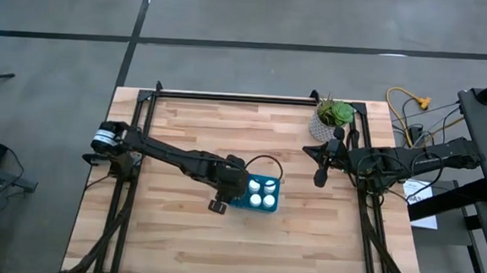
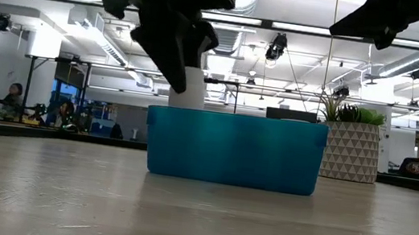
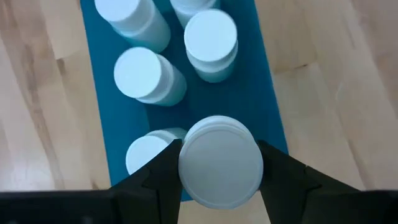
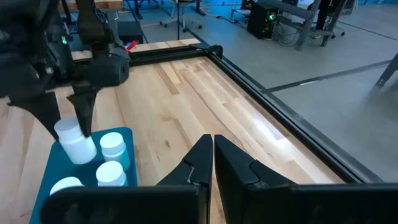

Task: Pick and place pill bottles into a basket
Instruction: Put the white pill bottle into the blue bin

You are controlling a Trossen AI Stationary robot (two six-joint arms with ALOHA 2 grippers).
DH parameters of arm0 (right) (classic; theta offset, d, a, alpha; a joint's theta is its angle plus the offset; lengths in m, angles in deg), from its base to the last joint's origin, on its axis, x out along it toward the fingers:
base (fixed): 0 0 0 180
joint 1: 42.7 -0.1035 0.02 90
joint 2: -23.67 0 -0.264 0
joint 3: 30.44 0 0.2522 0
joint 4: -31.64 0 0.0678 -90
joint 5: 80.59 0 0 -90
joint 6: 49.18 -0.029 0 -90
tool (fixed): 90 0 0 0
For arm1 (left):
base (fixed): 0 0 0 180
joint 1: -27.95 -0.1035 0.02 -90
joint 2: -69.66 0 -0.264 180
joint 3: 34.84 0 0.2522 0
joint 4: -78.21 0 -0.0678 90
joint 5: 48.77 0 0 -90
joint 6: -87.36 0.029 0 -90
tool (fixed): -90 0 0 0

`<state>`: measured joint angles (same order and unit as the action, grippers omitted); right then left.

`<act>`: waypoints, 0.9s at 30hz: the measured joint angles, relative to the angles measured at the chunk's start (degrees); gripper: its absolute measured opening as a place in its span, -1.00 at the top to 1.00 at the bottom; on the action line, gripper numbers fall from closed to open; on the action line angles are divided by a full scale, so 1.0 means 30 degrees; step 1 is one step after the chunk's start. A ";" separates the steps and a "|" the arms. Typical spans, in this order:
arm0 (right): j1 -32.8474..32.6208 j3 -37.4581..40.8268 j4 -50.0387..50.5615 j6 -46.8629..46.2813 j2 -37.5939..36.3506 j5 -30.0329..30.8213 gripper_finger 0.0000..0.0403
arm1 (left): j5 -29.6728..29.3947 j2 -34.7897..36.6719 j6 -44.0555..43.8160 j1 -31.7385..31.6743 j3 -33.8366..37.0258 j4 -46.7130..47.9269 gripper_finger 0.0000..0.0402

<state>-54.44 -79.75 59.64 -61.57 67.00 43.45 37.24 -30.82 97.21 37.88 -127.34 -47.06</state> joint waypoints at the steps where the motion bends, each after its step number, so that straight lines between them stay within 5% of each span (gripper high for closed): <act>1: 0.0004 0.0000 -0.0007 -0.0011 0.0000 0.0000 0.96 | 0.0000 -0.0198 0.0013 -0.0007 -0.0039 0.0013 0.23; 27: 0.0001 0.0000 -0.0058 -0.0019 0.0000 0.0000 0.96 | 0.0109 -0.1752 0.0525 -0.0022 -0.0495 -0.0821 0.23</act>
<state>-54.44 -79.75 59.47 -61.63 67.00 43.45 37.57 -36.07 98.78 37.82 -128.83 -49.52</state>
